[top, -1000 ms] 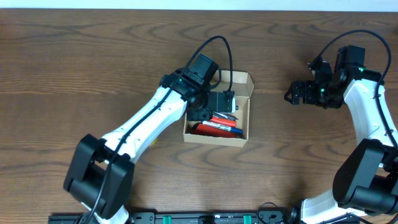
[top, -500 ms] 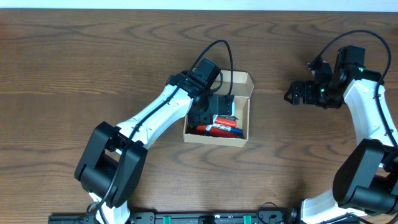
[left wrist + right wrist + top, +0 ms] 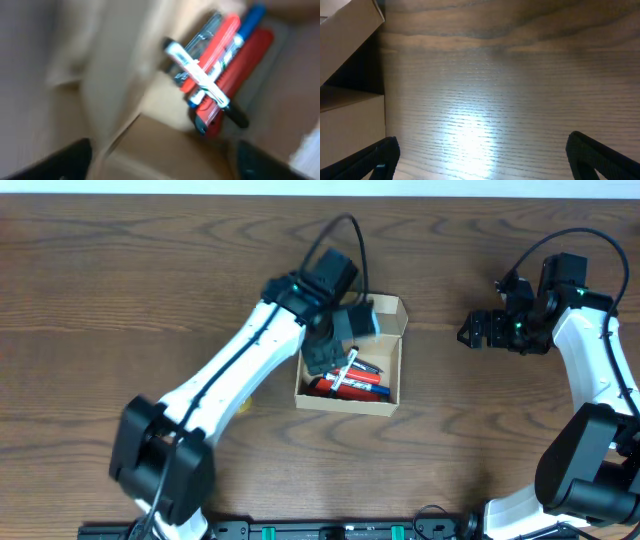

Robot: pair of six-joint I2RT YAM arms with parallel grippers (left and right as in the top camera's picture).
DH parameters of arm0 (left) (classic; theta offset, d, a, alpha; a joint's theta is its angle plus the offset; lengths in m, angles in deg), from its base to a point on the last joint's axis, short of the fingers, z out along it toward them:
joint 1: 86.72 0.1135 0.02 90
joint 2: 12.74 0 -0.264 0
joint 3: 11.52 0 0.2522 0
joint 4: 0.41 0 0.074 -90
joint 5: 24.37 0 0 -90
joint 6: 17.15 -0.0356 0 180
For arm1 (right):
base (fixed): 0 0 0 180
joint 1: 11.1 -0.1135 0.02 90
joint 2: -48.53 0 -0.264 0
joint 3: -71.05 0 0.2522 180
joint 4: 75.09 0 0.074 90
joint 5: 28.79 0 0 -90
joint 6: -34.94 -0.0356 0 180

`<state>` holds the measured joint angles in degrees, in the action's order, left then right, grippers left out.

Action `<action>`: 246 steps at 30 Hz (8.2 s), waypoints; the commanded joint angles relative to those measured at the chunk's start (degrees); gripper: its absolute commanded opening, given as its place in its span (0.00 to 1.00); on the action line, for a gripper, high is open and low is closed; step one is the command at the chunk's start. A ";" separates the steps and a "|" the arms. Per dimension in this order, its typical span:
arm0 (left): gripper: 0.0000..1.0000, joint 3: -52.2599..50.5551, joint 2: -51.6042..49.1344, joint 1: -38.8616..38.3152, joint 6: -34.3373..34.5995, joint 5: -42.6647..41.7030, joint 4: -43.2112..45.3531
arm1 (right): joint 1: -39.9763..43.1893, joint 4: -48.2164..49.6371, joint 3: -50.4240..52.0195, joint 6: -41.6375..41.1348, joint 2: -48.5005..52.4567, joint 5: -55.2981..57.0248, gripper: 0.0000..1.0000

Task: Pack container
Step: 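Lower the white marker into the box and release, then move left gripper to the yellow tape roll and grasp it, then carry the tape roll over the box, lower it in, release, then move both grippers to the box lid flaps on either side, then push the lid flaps up and over the box with both grippers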

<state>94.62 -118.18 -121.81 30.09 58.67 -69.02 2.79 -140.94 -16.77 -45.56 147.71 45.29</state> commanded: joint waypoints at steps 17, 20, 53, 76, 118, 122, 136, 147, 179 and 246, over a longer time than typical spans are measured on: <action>0.96 -4.92 19.78 20.46 42.10 13.29 -11.50 | -0.48 0.20 0.02 0.85 0.04 -0.63 0.99; 0.95 -17.29 26.64 20.50 44.04 13.18 -4.26 | -0.48 0.17 0.02 0.85 0.04 -0.63 0.99; 0.95 -44.24 16.06 28.33 47.47 6.29 16.81 | -0.48 -0.22 0.02 0.87 0.04 -0.59 0.99; 0.06 -44.30 10.12 28.33 47.80 5.07 17.42 | -0.48 -0.22 0.02 0.87 0.04 -0.59 0.99; 0.06 -15.32 7.93 0.63 -18.91 -3.17 12.98 | -0.44 0.02 0.02 1.29 0.04 0.02 0.99; 0.06 -15.32 4.04 0.52 -18.71 -3.61 14.75 | -0.44 0.00 0.02 1.29 0.04 0.04 0.99; 0.43 -15.32 -1.16 0.50 -14.84 -6.56 15.56 | -0.44 -0.07 0.02 1.29 0.04 0.02 0.99; 0.50 -12.41 2.12 0.46 -7.82 -1.66 12.35 | -0.44 -0.15 0.02 1.31 0.04 0.02 0.99; 0.06 -14.29 8.83 31.50 24.83 -21.70 0.79 | -7.78 1.44 0.04 -6.32 3.58 -15.43 0.01; 0.06 -14.36 -11.08 26.05 42.18 -30.93 27.87 | -13.44 23.15 0.04 -21.94 18.78 -24.61 0.01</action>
<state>80.47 -128.78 -95.82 71.57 27.06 -41.11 -10.39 -117.75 -16.73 -66.46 165.37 21.34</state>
